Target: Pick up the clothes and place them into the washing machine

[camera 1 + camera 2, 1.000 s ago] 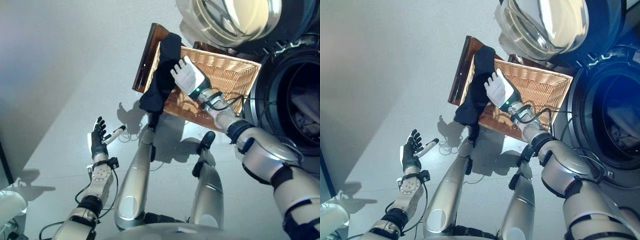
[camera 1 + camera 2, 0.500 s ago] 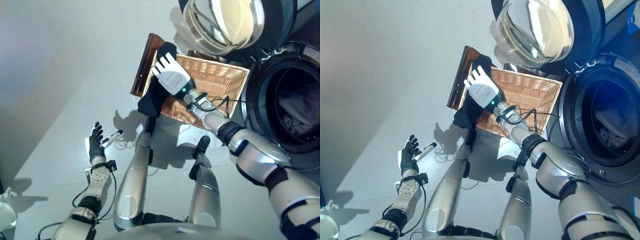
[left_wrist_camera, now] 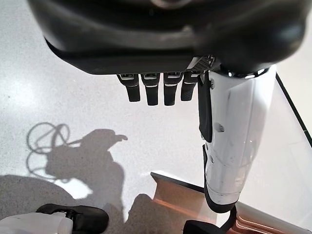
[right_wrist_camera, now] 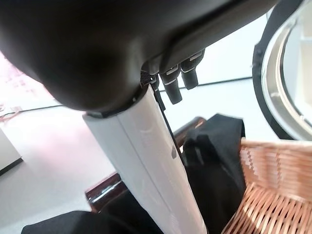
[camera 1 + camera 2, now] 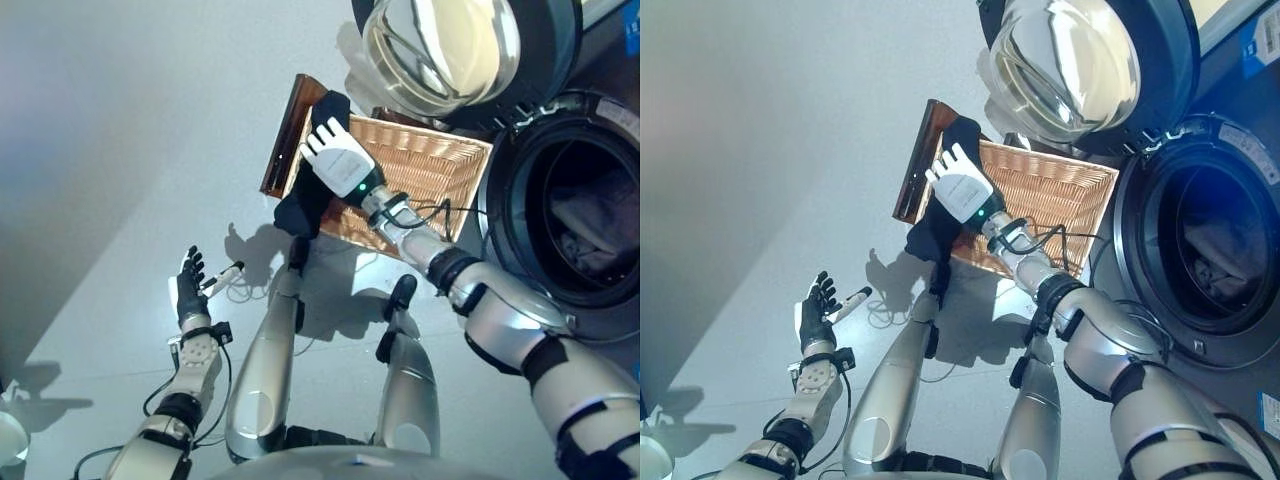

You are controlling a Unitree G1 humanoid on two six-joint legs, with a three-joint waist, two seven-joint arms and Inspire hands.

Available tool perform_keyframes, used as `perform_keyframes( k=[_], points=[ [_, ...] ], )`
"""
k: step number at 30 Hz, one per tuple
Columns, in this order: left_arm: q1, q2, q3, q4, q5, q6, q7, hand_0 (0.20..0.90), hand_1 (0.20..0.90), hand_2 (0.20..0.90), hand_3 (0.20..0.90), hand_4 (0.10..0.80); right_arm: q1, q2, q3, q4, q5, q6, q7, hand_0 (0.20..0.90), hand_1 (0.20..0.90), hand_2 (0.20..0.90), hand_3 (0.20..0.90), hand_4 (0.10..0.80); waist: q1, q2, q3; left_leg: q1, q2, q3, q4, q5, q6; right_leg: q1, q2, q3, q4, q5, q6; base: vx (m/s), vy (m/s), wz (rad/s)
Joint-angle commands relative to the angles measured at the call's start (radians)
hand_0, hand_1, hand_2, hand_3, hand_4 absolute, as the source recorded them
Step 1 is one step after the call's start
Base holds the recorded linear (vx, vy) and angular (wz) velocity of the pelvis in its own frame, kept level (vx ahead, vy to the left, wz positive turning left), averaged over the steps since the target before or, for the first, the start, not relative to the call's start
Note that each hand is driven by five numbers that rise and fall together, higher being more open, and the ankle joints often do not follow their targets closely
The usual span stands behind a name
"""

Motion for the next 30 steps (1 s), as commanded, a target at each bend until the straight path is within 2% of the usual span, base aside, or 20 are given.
perform_keyframes(
  k=[1, 13, 30],
  points=[
    [0.038, 0.055, 0.023, -0.058, -0.006, -0.072, 0.028, 0.9, 0.9, 0.9, 0.9, 0.8, -0.125, -0.025, -0.035, -0.025, 0.039, 0.005, -0.047, 0.9, 0.9, 0.9, 0.9, 0.8, 0.029, 0.023, -0.014, -0.022, -0.018, 0.023, -0.059, 0.012, -0.048, 0.023, 0.012, 0.016, 0.12, -0.152, -0.062, 0.013, -0.007, 0.03],
    [0.048, 0.072, 0.006, -0.119, -0.012, -0.075, 0.027, 0.9, 0.9, 0.9, 0.9, 0.8, -0.187, -0.013, -0.008, 0.053, 0.073, 0.001, -0.029, 0.9, 0.9, 0.9, 0.9, 0.8, 0.06, 0.023, -0.014, -0.087, -0.026, -0.007, -0.053, 0.022, -0.052, -0.012, 0.008, -0.017, 0.123, -0.15, -0.061, 0.01, -0.007, 0.12],
    [0.063, 0.087, 0.004, -0.262, -0.023, -0.084, 0.026, 0.9, 0.9, 0.9, 0.9, 0.8, -0.223, -0.016, -0.038, 0.132, 0.13, 0.015, -0.029, 0.9, 0.9, 0.9, 0.9, 0.8, 0.08, 0.036, -0.014, -0.182, -0.035, -0.04, -0.056, 0.038, -0.054, -0.1, 0.004, -0.052, 0.148, -0.158, -0.065, -0.003, 0.007, 0.06]
  ],
)
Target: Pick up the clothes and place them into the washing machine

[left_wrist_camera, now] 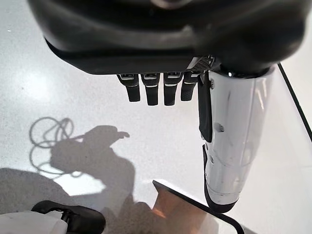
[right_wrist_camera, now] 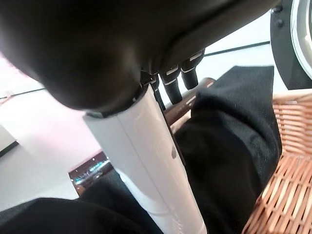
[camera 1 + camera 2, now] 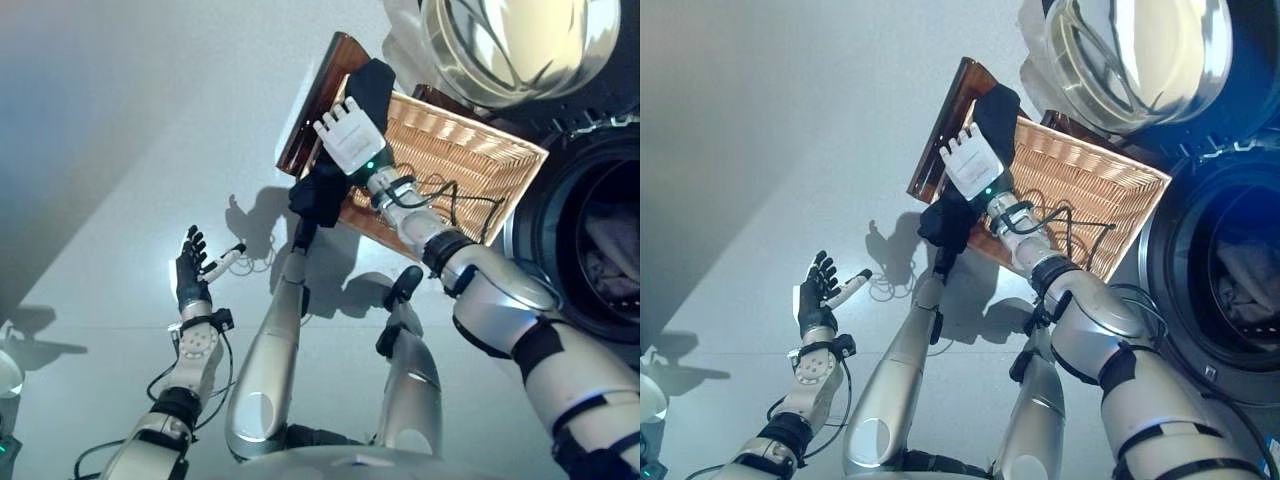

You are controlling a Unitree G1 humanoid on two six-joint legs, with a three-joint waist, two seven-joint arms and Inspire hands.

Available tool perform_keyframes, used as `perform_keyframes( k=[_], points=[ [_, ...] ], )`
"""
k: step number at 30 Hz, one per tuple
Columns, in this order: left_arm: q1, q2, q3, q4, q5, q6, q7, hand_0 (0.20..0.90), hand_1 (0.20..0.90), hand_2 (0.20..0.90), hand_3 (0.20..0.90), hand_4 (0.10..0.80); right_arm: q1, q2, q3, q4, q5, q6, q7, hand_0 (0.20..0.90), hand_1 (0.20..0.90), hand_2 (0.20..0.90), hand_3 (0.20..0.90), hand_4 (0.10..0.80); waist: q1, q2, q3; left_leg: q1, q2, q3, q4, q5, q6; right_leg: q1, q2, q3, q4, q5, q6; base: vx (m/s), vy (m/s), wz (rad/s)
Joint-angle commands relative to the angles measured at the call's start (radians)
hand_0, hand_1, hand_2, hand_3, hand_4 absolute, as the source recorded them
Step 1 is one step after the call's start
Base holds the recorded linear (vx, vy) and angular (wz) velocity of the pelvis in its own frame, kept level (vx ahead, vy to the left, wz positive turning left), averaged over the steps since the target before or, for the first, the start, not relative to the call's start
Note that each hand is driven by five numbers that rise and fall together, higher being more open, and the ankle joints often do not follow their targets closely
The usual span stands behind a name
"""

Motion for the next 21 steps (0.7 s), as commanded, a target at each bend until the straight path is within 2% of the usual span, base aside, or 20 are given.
perform_keyframes(
  k=[1, 21],
  points=[
    [0.057, 0.065, 0.006, -0.091, -0.008, -0.077, 0.027, 0.9, 0.9, 0.9, 0.9, 0.8, -0.105, -0.037, -0.044, 0.0, 0.026, 0.017, -0.055, 0.9, 0.9, 0.9, 0.9, 0.8, 0.039, 0.042, -0.017, -0.029, -0.029, 0.038, -0.066, 0.031, -0.045, -0.022, 0.003, 0.051, 0.153, -0.14, -0.064, -0.005, 0.009, 0.05],
    [0.081, 0.057, 0.003, -0.15, -0.017, -0.08, 0.013, 0.9, 0.9, 0.9, 0.9, 0.8, -0.042, -0.084, -0.1, 0.045, 0.084, 0.018, -0.051, 0.9, 0.9, 0.9, 0.9, 0.8, 0.021, 0.064, -0.017, -0.078, -0.024, 0.045, -0.057, 0.039, -0.048, -0.097, 0.009, 0.066, 0.184, -0.139, -0.067, 0.0, 0.001, 0.0]
  ],
)
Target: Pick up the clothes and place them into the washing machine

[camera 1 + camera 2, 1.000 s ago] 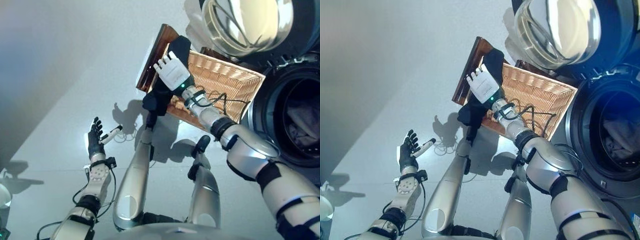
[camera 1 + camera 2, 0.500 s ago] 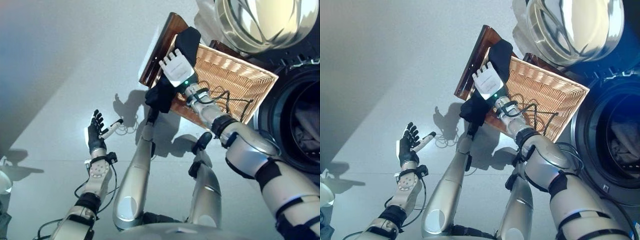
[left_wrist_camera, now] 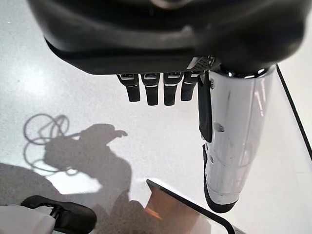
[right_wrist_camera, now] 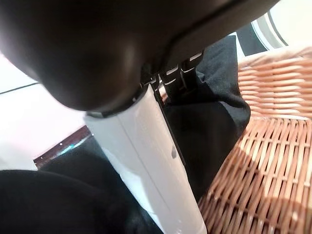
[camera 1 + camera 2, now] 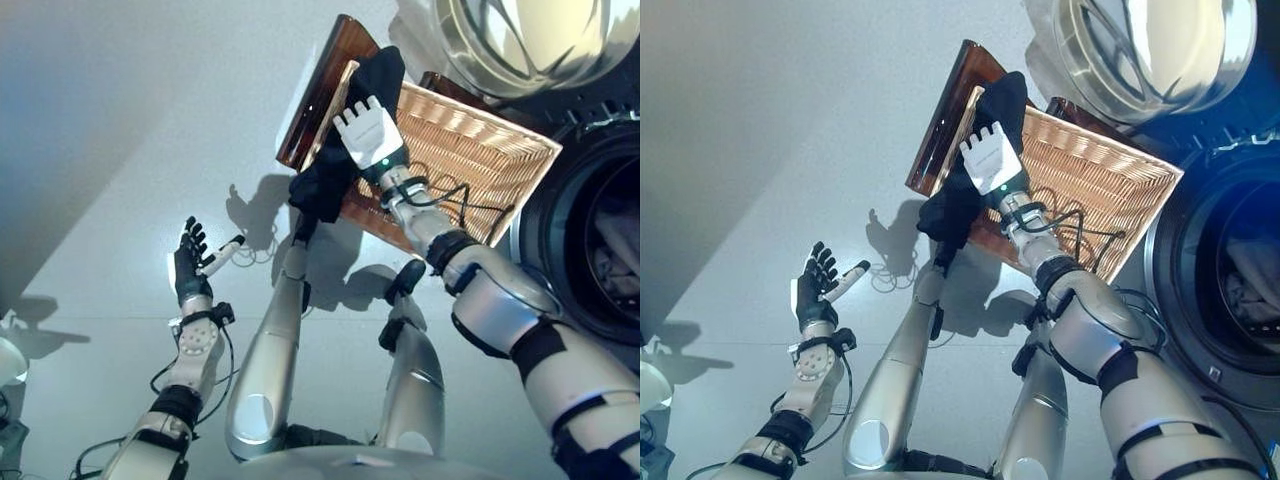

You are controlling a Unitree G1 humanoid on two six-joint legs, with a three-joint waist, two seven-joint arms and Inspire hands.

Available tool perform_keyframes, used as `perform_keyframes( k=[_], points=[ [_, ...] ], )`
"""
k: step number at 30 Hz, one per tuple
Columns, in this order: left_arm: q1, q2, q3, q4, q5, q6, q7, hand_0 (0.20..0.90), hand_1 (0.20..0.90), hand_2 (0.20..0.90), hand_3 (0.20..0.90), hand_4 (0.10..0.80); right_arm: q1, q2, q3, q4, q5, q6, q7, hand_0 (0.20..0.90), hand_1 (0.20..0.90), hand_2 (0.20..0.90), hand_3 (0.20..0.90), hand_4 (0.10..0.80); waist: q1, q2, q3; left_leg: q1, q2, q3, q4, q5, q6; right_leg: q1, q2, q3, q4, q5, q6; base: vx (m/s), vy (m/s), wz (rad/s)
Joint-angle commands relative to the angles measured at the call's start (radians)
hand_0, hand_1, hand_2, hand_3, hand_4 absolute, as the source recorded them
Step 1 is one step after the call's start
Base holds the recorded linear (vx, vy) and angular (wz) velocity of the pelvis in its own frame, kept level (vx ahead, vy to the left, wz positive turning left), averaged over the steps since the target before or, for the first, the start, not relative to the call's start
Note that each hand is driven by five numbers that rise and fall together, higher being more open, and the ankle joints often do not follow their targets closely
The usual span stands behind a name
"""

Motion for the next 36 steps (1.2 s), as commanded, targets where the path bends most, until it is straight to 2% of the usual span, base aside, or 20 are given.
perform_keyframes(
  k=[1, 13, 24, 25, 26, 27, 28, 29, 36],
  points=[
    [0.082, 0.059, 0.005, -0.108, 0.0, -0.065, 0.016, 0.9, 0.9, 0.9, 0.9, 0.8, -0.047, -0.08, -0.032, -0.011, 0.035, 0.016, -0.048, 0.9, 0.9, 0.9, 0.9, 0.8, 0.021, 0.065, -0.017, -0.041, -0.03, 0.042, -0.058, 0.036, -0.045, -0.032, 0.012, 0.052, 0.134, -0.116, -0.063, 0.0, 0.0, 0.0],
    [0.097, 0.066, -0.002, -0.148, 0.0, -0.063, 0.011, 0.9, 0.9, 0.9, 0.9, 0.8, -0.085, -0.103, -0.037, -0.002, 0.064, 0.015, -0.058, 0.9, 0.9, 0.9, 0.9, 0.8, 0.033, 0.079, -0.017, -0.091, -0.036, 0.027, -0.05, 0.04, -0.045, -0.072, 0.008, 0.039, 0.159, -0.125, -0.063, 0.001, -0.001, 0.0],
    [0.095, 0.082, -0.012, -0.178, -0.008, -0.066, 0.002, 0.9, 0.9, 0.9, 0.9, 0.8, -0.169, -0.13, -0.014, 0.03, 0.089, 0.009, -0.044, 0.9, 0.9, 0.9, 0.9, 0.8, 0.068, 0.094, -0.017, -0.127, -0.049, -0.003, -0.052, 0.048, -0.046, -0.094, -0.003, 0.003, 0.179, -0.135, -0.06, 0.008, -0.007, 0.06],
    [0.097, 0.082, -0.012, -0.177, -0.012, -0.065, -0.001, 0.9, 0.9, 0.9, 0.9, 0.8, -0.187, -0.135, -0.017, 0.038, 0.098, 0.009, -0.043, 0.601, 0.601, 0.601, 0.601, 0.586, 0.073, 0.098, -0.017, -0.13, -0.051, -0.007, -0.052, 0.049, -0.045, -0.099, -0.003, 0.002, 0.183, -0.137, -0.06, 0.003, 0.016, 0.09],
    [0.096, 0.083, -0.012, -0.179, -0.012, -0.066, 0.0, 0.9, 0.9, 0.9, 0.9, 0.8, -0.194, -0.137, -0.014, 0.04, 0.1, 0.01, -0.043, 0.524, 0.524, 0.524, 0.524, 0.531, 0.075, 0.1, -0.017, -0.132, -0.053, -0.008, -0.053, 0.049, -0.045, -0.1, -0.004, 0.002, 0.183, -0.137, -0.06, 0.001, 0.017, 0.08],
    [0.096, 0.083, -0.012, -0.179, -0.012, -0.066, 0.0, 0.9, 0.9, 0.9, 0.9, 0.8, -0.194, -0.137, -0.014, 0.04, 0.1, 0.01, -0.043, 0.507, 0.507, 0.507, 0.507, 0.52, 0.075, 0.1, -0.017, -0.132, -0.053, -0.008, -0.053, 0.049, -0.045, -0.1, -0.004, 0.002, 0.183, -0.137, -0.06, -0.002, 0.017, 0.06],
    [0.097, 0.085, -0.011, -0.177, -0.013, -0.065, -0.003, 0.9, 0.9, 0.9, 0.9, 0.8, -0.209, -0.144, -0.008, 0.046, 0.1, 0.009, -0.037, 0.324, 0.324, 0.324, 0.324, 0.388, 0.079, 0.103, -0.017, -0.135, -0.054, -0.012, -0.053, 0.051, -0.045, -0.105, -0.005, 0.002, 0.187, -0.14, -0.061, -0.004, 0.015, 0.04],
    [0.096, 0.085, -0.01, -0.177, -0.014, -0.065, -0.004, 0.9, 0.9, 0.9, 0.9, 0.8, -0.213, -0.148, -0.007, 0.049, 0.102, 0.009, -0.037, 0.2, 0.2, 0.2, 0.2, 0.3, 0.08, 0.104, -0.017, -0.136, -0.056, -0.013, -0.054, 0.052, -0.045, -0.105, -0.005, 0.002, 0.186, -0.141, -0.061, -0.004, 0.015, 0.04],
    [0.102, 0.079, -0.004, -0.179, -0.023, -0.065, -0.001, 0.9, 0.9, 0.9, 0.9, 0.8, -0.232, -0.164, -0.039, 0.051, 0.149, 0.01, -0.059, 0.2, 0.2, 0.2, 0.2, 0.3, 0.079, 0.107, -0.017, -0.141, -0.055, -0.011, -0.058, 0.056, -0.043, -0.118, -0.005, 0.008, 0.194, -0.14, -0.063, -0.008, 0.02, 0.07]
  ],
)
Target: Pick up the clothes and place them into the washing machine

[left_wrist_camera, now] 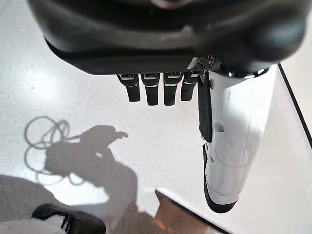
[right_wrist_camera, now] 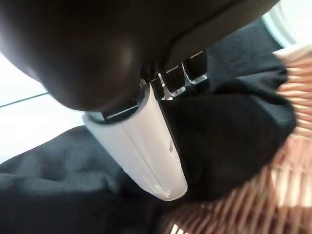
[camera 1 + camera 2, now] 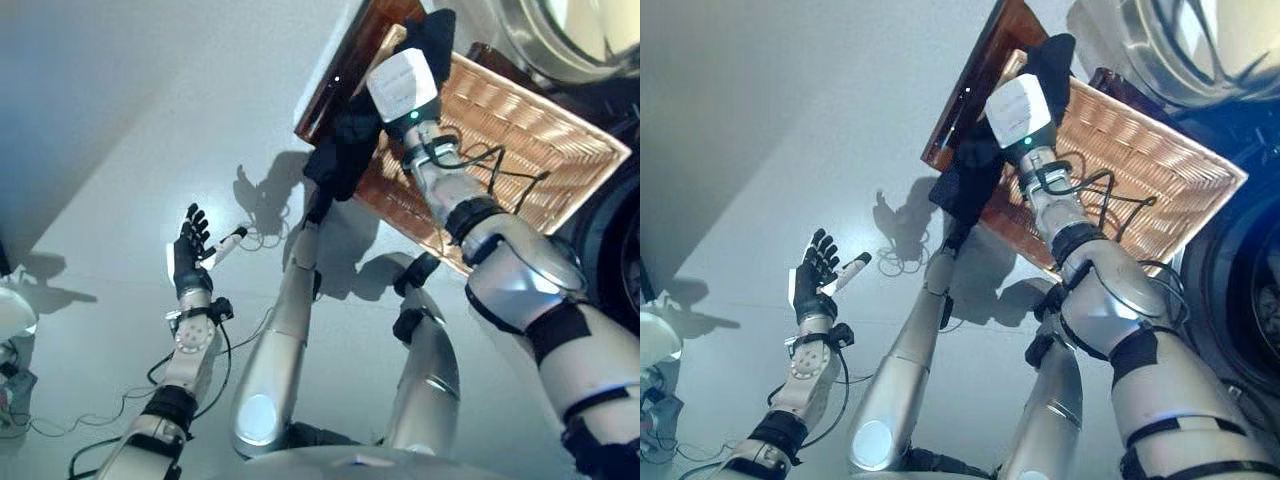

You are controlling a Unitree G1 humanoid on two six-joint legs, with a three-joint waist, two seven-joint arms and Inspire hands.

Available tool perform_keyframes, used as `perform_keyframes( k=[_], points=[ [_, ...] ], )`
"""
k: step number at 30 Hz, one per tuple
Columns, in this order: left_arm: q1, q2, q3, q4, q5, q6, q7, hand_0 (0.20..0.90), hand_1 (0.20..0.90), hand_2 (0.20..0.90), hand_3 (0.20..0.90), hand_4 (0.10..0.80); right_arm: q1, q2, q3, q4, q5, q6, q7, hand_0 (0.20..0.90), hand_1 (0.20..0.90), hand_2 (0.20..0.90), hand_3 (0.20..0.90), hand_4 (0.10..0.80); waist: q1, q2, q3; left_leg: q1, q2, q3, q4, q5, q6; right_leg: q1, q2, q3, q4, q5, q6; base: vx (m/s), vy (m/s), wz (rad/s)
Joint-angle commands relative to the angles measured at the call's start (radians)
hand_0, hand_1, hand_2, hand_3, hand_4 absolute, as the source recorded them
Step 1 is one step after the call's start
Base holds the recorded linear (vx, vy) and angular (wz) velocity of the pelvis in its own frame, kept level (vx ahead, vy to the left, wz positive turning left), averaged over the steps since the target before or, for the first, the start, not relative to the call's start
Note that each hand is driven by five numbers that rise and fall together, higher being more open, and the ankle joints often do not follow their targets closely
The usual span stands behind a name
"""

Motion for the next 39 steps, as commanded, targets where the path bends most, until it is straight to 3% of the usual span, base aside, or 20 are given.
perform_keyframes(
  k=[1, 20, 30, 39],
  points=[
    [0.077, 0.046, 0.005, -0.095, -0.014, -0.064, 0.023, 0.9, 0.9, 0.9, 0.9, 0.8, -0.083, -0.085, -0.027, 0.002, 0.047, 0.017, -0.042, 0.2, 0.2, 0.2, 0.2, 0.3, 0.013, 0.083, -0.018, -0.038, -0.052, 0.058, -0.054, 0.029, -0.005, 0.018, 0.006, 0.048, 0.044, -0.057, -0.053, -0.017, 0.038, 0.13],
    [0.083, 0.036, 0.004, -0.061, -0.002, -0.053, 0.025, 0.9, 0.9, 0.9, 0.9, 0.8, -0.028, -0.139, -0.085, -0.045, 0.089, 0.02, -0.076, 0.2, 0.2, 0.2, 0.2, 0.3, -0.02, 0.083, -0.018, 0.025, -0.041, 0.096, -0.053, 0.025, -0.002, 0.052, 0.014, 0.083, 0.045, -0.051, -0.053, -0.012, 0.006, -0.02],
    [0.074, -0.004, 0.034, 0.052, -0.016, -0.038, 0.054, 0.9, 0.9, 0.9, 0.9, 0.8, 0.146, -0.107, -0.288, -0.266, 0.278, -0.07, -0.14, 0.2, 0.2, 0.2, 0.2, 0.3, -0.08, 0.046, -0.018, 0.126, -0.024, 0.141, -0.056, 0.004, 0.005, 0.135, 0.025, 0.119, 0.017, -0.041, -0.052, 0.014, -0.006, -0.11],
    [0.097, -0.025, 0.067, 0.102, -0.021, -0.027, 0.065, 0.9, 0.9, 0.9, 0.9, 0.8, 0.361, -0.016, -0.518, -0.486, 0.603, -0.246, -0.163, 0.2, 0.2, 0.2, 0.2, 0.3, -0.134, 0.042, -0.018, 0.22, -0.008, 0.183, -0.055, -0.015, 0.009, 0.211, 0.034, 0.15, -0.011, -0.036, -0.052, 0.015, -0.019, -0.19]
  ],
)
